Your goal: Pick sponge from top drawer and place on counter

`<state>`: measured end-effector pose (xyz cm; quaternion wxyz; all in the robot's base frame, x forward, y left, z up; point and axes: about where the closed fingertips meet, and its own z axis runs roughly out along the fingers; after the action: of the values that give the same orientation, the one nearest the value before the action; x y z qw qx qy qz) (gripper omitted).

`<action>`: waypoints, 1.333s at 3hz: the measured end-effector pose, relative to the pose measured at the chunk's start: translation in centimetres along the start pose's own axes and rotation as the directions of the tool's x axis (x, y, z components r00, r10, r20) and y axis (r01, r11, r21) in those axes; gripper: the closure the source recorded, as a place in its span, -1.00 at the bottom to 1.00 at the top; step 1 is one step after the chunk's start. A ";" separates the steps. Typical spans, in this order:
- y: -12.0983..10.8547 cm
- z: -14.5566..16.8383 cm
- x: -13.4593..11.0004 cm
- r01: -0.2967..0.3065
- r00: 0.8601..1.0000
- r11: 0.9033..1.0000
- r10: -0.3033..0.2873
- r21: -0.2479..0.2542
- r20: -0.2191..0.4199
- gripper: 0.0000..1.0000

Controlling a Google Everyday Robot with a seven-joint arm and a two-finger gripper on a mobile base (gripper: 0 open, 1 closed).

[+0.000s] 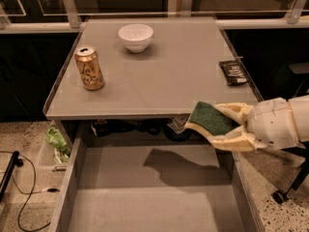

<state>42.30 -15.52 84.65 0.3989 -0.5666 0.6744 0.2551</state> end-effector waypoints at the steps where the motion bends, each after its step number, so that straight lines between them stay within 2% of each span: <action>1: 1.8 -2.1 -2.5 0.086 0.996 0.996 -0.086 0.002 -0.019 1.00; 2: 1.8 -2.1 -2.5 0.086 0.996 0.996 -0.086 0.002 -0.019 1.00; 3: 0.2 -1.2 -5.5 0.185 0.981 0.983 -0.185 -0.014 -0.056 1.00; 4: -3.3 0.5 -10.9 0.326 0.938 0.944 -0.329 -0.050 -0.112 1.00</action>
Offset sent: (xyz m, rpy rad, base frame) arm -0.0183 0.0006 0.0265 -0.0331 -0.0571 0.0366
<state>46.05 -9.74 93.72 0.3865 -0.6910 0.5892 0.1614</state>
